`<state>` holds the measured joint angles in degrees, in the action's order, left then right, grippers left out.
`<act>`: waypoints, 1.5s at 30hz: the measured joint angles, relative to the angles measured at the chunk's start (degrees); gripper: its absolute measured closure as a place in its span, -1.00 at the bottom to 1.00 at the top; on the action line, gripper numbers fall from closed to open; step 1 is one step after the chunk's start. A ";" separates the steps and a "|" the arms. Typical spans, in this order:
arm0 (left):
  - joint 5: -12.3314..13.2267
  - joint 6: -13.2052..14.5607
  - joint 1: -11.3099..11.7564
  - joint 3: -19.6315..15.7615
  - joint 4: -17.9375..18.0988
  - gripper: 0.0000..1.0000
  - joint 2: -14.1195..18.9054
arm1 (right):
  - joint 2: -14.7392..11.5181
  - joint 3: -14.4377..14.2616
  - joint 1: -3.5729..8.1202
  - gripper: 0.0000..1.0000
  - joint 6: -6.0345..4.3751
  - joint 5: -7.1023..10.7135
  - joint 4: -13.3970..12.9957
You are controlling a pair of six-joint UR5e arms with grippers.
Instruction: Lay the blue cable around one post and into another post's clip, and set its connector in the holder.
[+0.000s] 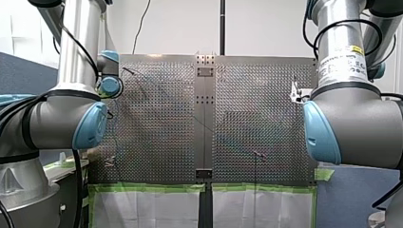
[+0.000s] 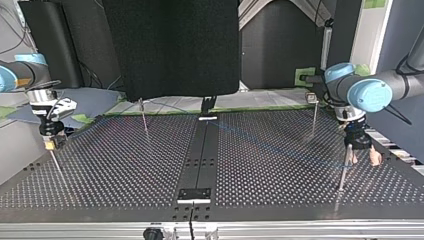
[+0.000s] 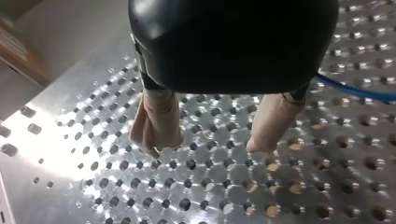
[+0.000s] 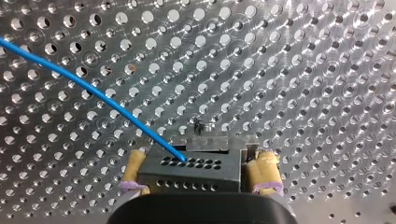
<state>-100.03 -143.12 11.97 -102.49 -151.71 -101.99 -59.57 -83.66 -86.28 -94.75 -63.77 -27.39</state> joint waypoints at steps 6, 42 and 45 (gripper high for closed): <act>-0.79 2.15 -0.37 -1.18 -2.27 -1.00 2.32 | 0.00 0.00 0.00 -0.65 0.00 0.00 0.00; 4.56 5.01 -3.31 -10.58 -3.21 -1.00 13.86 | 0.00 0.00 0.00 -0.65 0.00 0.00 0.00; 4.71 5.11 -3.37 -11.21 -3.14 -1.00 14.77 | 0.00 0.00 0.00 -0.65 0.00 0.00 0.00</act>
<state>-95.32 -138.01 8.60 -113.70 -154.85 -87.23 -59.57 -83.66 -86.28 -94.75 -63.77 -27.40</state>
